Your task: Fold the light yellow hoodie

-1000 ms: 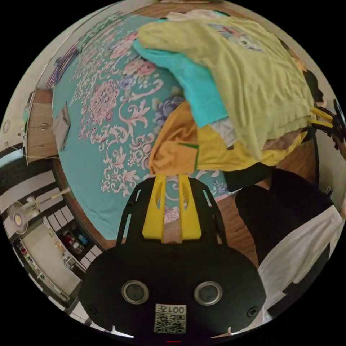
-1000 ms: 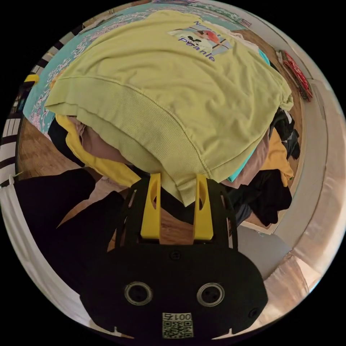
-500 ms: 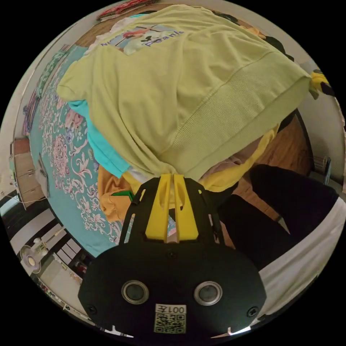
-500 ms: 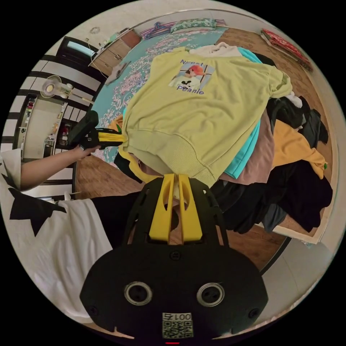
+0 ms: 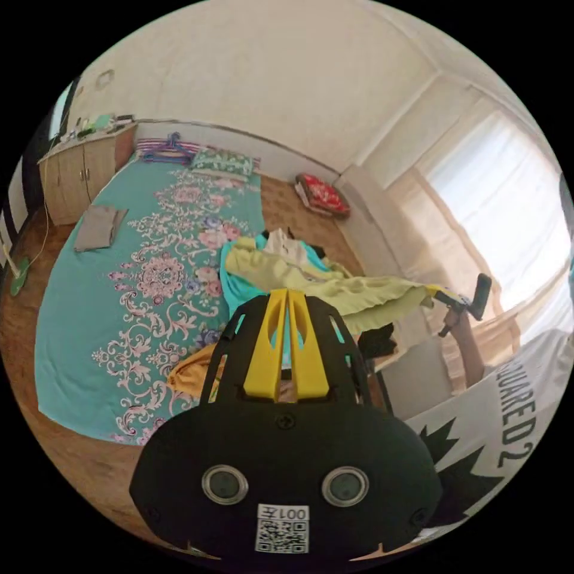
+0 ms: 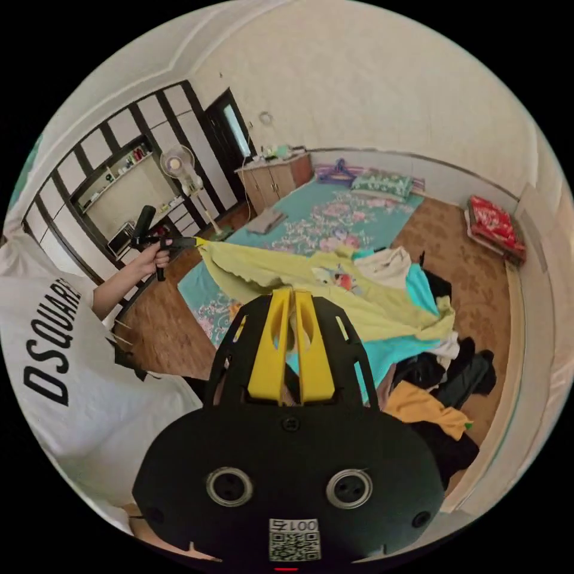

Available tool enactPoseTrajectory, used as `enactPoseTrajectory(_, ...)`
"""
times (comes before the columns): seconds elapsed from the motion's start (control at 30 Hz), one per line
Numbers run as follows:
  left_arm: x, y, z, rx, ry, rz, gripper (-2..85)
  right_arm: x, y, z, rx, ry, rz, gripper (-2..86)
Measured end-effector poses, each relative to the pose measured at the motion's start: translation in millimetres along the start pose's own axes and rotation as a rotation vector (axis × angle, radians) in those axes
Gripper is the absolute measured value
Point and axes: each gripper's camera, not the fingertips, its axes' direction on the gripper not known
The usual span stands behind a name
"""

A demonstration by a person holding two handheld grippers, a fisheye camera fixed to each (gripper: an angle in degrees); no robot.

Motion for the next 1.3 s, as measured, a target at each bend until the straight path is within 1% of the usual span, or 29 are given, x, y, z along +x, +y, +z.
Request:
enactPoseTrajectory(0.07, -13, 15, -86, 0.262, 0.121, -0.029, -1.0, -34, -27, -46, 0.205, -0.02, -0.101, 0.2)
enactPoseTrajectory(0.1, -19, 21, -108, 0.322, 0.152, -0.037, -1.0, -42, -30, -61, 0.296, -0.077, -0.129, 0.1)
enactPoseTrajectory(0.13, -31, 32, -151, 0.401, 0.17, -0.041, -1.0, -55, -33, -88, 0.489, -0.229, -0.162, 0.0)
enactPoseTrajectory(0.17, -41, 41, -185, 0.41, 0.111, -0.009, -1.0, -69, -37, -105, 0.61, -0.284, -0.178, 0.0)
enactPoseTrajectory(0.2, -45, 44, -198, 0.382, 0.061, 0.014, -1.0, -79, -40, -109, 0.628, -0.259, -0.183, 0.0)
enactPoseTrajectory(0.23, -54, 49, -214, 0.285, -0.041, 0.056, -1.0, -100, -47, -106, 0.598, -0.148, -0.196, 0.0)
enactPoseTrajectory(0.27, -66, 54, -219, 0.188, -0.097, 0.111, -1.0, -117, -55, -89, 0.514, -0.005, -0.166, 0.2)
enactPoseTrajectory(0.3, -72, 58, -219, 0.148, -0.098, 0.141, -0.9, -123, -58, -76, 0.465, 0.057, -0.137, 0.2)
enactPoseTrajectory(0.37, -103, 73, -196, -0.026, -0.017, 0.181, -0.9, -134, -58, -4, 0.285, 0.255, -0.03, 0.6)
enactPoseTrajectory(0.4, -110, 77, -187, -0.075, 0.005, 0.182, -0.9, -132, -56, 19, 0.24, 0.296, 0.02, 0.8)
enactPoseTrajectory(0.47, -133, 97, -141, -0.253, 0.056, 0.187, -0.9, -115, -38, 117, 0.066, 0.378, 0.153, 1.5)
enactPoseTrajectory(0.5, -136, 102, -130, -0.29, 0.063, 0.187, -0.9, -108, -32, 142, 0.021, 0.387, 0.183, 1.7)
enactPoseTrajectory(0.57, -146, 118, -89, -0.397, 0.106, 0.173, -0.8, -76, -11, 231, -0.126, 0.37, 0.289, 4.1)
enactPoseTrajectory(0.6, -147, 121, -79, -0.418, 0.113, 0.17, -0.8, -69, -7, 250, -0.156, 0.358, 0.307, 4.9)
enactPoseTrajectory(0.67, -145, 128, -43, -0.506, 0.138, 0.185, 0.0, -41, 1, 324, -0.255, 0.334, 0.33, 7.3)
enactPoseTrajectory(0.7, -143, 129, -34, -0.525, 0.129, 0.193, 0.5, -35, 1, 342, -0.286, 0.339, 0.319, 7.7)
enactPoseTrajectory(0.73, -136, 132, -19, -0.563, 0.107, 0.235, 1.6, -22, 0, 379, -0.356, 0.362, 0.279, 8.7)
enactPoseTrajectory(0.87, -113, 148, 32, -0.689, -0.046, 0.356, 6.1, 35, 9, 507, -0.631, 0.432, 0.112, 10.8)
enactPoseTrajectory(0.97, -101, 172, 59, -0.74, -0.168, 0.439, 8.1, 81, 33, 574, -0.709, 0.376, 0.053, 11.8)
enactPoseTrajectory(1.03, -96, 190, 71, -0.77, -0.231, 0.459, 8.4, 107, 46, 600, -0.712, 0.372, 0.052, 12.4)
enactPoseTrajectory(1.1, -94, 208, 77, -0.796, -0.241, 0.458, 8.3, 130, 58, 624, -0.733, 0.361, 0.046, 13.0)
enactPoseTrajectory(1.2, -99, 235, 79, -0.822, -0.264, 0.398, 6.5, 155, 79, 661, -0.791, 0.341, -0.025, 13.3)
enactPoseTrajectory(1.3, -109, 253, 69, -0.845, -0.225, 0.312, 2.6, 173, 93, 676, -0.791, 0.275, -0.043, 10.4)
